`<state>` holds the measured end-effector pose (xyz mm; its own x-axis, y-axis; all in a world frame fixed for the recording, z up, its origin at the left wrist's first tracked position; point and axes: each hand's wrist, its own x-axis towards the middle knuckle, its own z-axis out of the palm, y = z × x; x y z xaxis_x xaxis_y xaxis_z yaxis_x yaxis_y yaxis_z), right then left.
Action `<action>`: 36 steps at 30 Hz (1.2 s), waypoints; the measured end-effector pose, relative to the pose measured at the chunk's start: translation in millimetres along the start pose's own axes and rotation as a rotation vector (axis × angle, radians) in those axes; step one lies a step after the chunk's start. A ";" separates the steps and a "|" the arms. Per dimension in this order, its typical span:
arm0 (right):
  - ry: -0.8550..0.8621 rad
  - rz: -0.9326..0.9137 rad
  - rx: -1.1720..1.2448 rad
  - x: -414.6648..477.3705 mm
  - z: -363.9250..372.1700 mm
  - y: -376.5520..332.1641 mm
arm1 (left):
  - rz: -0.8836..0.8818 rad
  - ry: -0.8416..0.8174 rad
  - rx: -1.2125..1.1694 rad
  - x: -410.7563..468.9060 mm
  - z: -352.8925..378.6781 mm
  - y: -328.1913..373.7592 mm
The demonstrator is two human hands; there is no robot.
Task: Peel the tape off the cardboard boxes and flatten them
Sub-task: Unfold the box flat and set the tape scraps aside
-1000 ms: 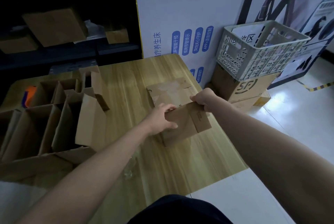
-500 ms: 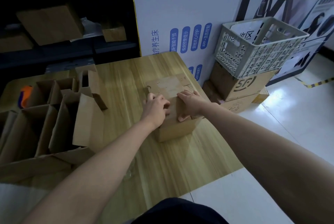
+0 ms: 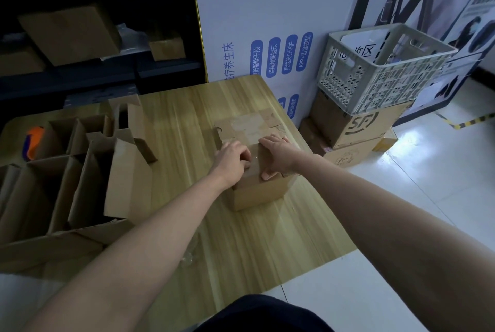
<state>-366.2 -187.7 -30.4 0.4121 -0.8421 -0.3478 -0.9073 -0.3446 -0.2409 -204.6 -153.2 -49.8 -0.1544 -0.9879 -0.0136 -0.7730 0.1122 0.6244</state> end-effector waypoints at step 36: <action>-0.004 0.018 0.045 -1.4 -3.6 -3.8 | 0.006 0.134 0.049 5.9 10.0 9.1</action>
<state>-363.6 -186.7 -25.8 0.3962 -0.8462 -0.3563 -0.9100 -0.3103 -0.2751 -218.7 -157.0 -51.9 -0.0778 -0.9923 0.0966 -0.8018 0.1199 0.5855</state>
